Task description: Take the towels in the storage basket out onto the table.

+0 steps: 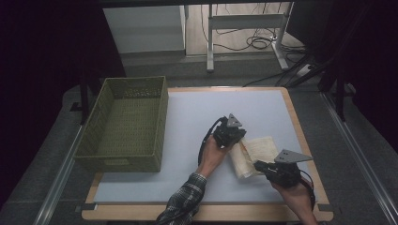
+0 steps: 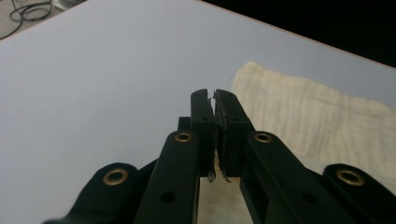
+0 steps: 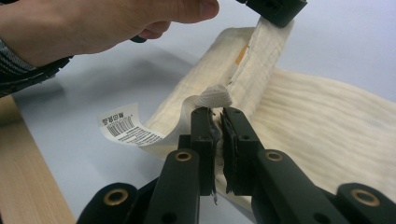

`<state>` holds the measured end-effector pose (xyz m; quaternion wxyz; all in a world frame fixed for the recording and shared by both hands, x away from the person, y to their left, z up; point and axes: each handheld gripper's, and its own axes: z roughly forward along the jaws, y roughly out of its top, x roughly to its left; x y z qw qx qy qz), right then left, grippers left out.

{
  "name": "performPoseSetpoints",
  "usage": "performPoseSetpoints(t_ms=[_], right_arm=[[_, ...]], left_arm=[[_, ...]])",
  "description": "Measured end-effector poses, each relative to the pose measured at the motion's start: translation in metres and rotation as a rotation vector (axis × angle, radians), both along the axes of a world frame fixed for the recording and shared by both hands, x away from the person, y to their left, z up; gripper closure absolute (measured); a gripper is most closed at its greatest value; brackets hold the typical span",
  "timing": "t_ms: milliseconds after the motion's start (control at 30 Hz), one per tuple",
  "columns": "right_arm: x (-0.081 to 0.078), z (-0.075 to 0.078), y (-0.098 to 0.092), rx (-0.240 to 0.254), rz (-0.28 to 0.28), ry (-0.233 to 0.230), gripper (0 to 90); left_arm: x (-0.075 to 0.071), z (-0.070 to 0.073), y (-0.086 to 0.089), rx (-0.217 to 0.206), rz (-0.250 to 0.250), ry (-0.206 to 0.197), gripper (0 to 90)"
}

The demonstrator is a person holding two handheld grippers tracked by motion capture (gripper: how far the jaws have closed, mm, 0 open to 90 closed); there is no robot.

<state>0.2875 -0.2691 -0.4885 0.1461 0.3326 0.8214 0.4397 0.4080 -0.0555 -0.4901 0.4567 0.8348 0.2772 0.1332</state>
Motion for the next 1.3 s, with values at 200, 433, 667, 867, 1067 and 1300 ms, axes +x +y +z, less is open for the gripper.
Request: performPoseSetpoints(t_ms=[200, 433, 667, 867, 1067, 1300], right_arm=[[-0.001, 0.003, -0.019, 0.002, -0.041, -0.004, 83.5], [0.000, 0.002, -0.039, 0.002, -0.084, 0.004, 83.4], [0.003, -0.007, -0.052, -0.010, -0.124, 0.015, 83.3], [0.008, -0.015, -0.063, -0.042, -0.175, 0.012, 73.5], [0.005, -0.015, -0.080, -0.069, -0.232, 0.007, 65.1], [-0.001, -0.003, -0.095, -0.083, -0.272, -0.008, 58.7]], left_arm=[[0.006, 0.005, -0.026, 0.012, -0.029, -0.013, 86.8], [0.013, 0.005, -0.053, 0.037, -0.055, -0.013, 86.7], [0.019, -0.001, -0.074, 0.036, -0.057, 0.001, 86.7], [0.021, -0.002, -0.076, 0.003, -0.036, 0.017, 60.3], [0.020, -0.002, -0.058, 0.002, -0.006, 0.019, 48.1], [0.012, -0.004, -0.029, 0.020, 0.031, 0.017, 38.5]])
